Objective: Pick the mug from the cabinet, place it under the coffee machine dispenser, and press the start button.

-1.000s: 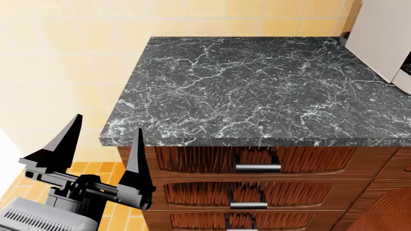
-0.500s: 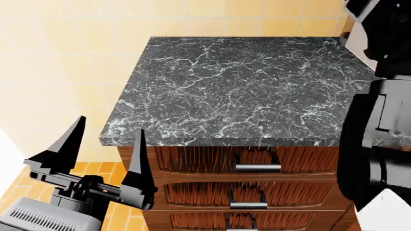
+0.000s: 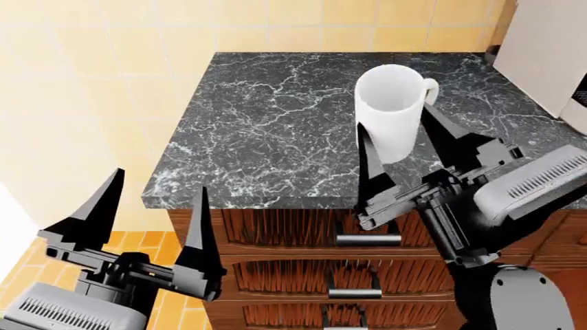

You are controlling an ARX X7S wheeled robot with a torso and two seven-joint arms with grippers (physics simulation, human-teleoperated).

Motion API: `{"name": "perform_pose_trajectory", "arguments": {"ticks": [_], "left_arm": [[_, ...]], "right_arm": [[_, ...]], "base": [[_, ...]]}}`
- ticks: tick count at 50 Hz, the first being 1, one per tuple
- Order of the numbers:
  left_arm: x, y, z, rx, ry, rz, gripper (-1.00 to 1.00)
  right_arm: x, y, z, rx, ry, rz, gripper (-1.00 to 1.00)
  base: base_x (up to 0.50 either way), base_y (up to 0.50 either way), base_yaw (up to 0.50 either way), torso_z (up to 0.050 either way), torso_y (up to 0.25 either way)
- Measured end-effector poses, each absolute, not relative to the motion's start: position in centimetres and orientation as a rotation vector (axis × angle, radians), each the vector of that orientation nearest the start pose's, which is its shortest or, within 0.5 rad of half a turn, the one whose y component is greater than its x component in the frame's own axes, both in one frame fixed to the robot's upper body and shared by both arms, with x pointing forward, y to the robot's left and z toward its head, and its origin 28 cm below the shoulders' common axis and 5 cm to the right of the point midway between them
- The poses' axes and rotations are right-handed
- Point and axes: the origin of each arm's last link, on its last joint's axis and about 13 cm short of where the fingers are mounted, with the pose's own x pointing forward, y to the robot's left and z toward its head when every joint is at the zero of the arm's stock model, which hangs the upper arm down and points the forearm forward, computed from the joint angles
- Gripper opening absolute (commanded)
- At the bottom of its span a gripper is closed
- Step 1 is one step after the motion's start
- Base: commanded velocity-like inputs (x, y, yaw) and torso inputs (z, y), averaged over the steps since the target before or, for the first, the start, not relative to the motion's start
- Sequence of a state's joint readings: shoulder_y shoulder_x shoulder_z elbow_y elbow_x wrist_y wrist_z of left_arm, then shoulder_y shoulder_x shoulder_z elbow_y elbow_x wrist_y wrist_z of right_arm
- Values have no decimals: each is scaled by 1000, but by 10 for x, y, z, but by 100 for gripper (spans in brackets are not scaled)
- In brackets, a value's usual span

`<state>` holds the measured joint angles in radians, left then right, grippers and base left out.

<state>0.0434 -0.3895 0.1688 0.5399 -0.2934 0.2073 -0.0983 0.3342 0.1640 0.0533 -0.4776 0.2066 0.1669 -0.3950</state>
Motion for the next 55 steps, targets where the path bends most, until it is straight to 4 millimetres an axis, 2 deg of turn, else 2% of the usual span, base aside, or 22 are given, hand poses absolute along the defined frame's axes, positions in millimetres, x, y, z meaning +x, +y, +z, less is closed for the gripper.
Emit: {"name": "perform_pose_trajectory", "arguments": {"ticks": [11,41,55], "left_arm": [[184,226,130,-26,-615,-248,100],[182,226,131,-24,-622,-252,100],[180,227,131,-39,-640,-254,100]], "right_arm": [[232,-127,181,-139,-653,440,-100],[222,-126,179,-93,-561,416,-100],[221,-126,179,-85,-554,406,-100]], "base": [[0,0,0,0,1],[-147,-500,0,0,0],[-5,-500,0,0,0]]}}
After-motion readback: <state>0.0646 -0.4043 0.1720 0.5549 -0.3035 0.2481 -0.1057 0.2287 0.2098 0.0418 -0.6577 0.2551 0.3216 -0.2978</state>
